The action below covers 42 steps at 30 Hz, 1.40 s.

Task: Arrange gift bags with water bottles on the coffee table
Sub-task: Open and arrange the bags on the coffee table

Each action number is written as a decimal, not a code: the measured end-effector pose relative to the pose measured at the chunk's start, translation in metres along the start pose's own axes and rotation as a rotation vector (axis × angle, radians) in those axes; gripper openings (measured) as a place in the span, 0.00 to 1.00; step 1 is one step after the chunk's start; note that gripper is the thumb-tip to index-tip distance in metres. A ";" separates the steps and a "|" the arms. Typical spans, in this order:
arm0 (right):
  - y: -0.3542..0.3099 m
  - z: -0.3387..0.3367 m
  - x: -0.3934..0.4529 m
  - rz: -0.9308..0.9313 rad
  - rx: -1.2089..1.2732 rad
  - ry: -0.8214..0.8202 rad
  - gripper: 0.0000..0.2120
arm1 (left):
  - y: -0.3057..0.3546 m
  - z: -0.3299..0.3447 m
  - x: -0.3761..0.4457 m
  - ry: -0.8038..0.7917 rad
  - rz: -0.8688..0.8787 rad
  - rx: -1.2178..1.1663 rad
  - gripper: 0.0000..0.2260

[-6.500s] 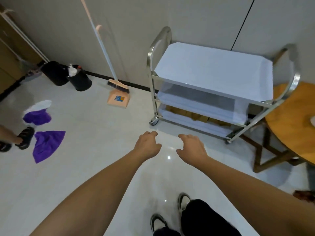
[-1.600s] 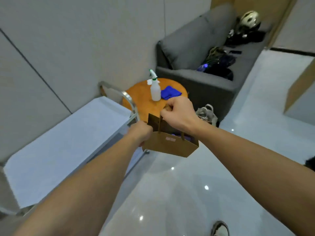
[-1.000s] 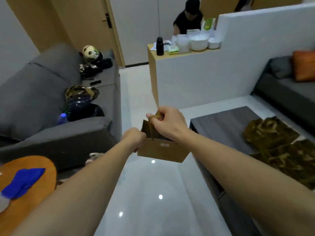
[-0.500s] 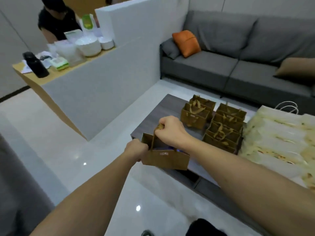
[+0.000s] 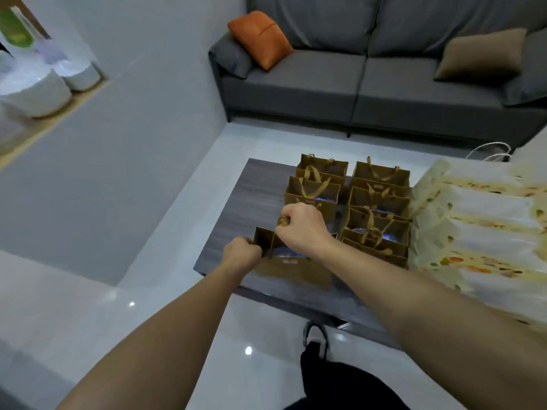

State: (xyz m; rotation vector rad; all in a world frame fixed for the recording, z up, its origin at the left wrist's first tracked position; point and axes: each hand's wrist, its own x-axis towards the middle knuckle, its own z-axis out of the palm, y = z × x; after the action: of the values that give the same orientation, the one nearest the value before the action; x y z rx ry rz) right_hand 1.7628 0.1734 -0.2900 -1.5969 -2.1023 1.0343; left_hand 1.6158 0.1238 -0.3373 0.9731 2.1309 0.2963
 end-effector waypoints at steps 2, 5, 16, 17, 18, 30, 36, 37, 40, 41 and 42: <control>0.014 -0.001 0.021 0.038 -0.001 -0.047 0.09 | 0.016 0.007 0.020 -0.023 0.002 0.013 0.07; 0.032 -0.002 0.051 0.092 -0.011 -0.091 0.09 | 0.037 0.019 0.054 -0.042 0.008 -0.010 0.11; 0.083 0.017 0.159 0.337 -0.154 -0.105 0.03 | 0.066 0.059 0.172 -0.239 0.103 0.005 0.18; 0.089 0.021 0.167 0.354 -0.170 -0.112 0.03 | 0.069 0.061 0.185 -0.285 0.102 0.013 0.19; 0.094 0.024 0.174 0.370 -0.191 -0.125 0.03 | 0.070 0.064 0.197 -0.331 0.100 0.030 0.20; 0.123 0.045 0.234 0.538 -0.233 -0.108 0.03 | 0.086 0.079 0.269 -0.475 0.146 0.210 0.14; 0.127 0.031 0.218 0.643 -0.304 -0.030 0.20 | 0.116 0.067 0.277 -0.423 0.162 0.239 0.05; 0.127 0.027 0.214 0.666 -0.305 -0.008 0.23 | 0.126 0.064 0.274 -0.415 0.201 0.264 0.04; 0.127 0.013 0.197 0.715 -0.287 0.051 0.28 | 0.158 0.060 0.257 -0.432 0.347 0.311 0.09; 0.128 0.008 0.191 0.727 -0.275 0.062 0.29 | 0.168 0.061 0.251 -0.445 0.384 0.318 0.10; 0.128 0.002 0.183 0.745 -0.261 0.078 0.29 | 0.178 0.062 0.242 -0.453 0.423 0.337 0.11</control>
State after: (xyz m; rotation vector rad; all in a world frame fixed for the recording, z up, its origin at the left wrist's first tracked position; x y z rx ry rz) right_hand 1.7911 0.3577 -0.4131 -2.6065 -1.6499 0.8788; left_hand 1.6568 0.4149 -0.4259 1.5265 1.5764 -0.0852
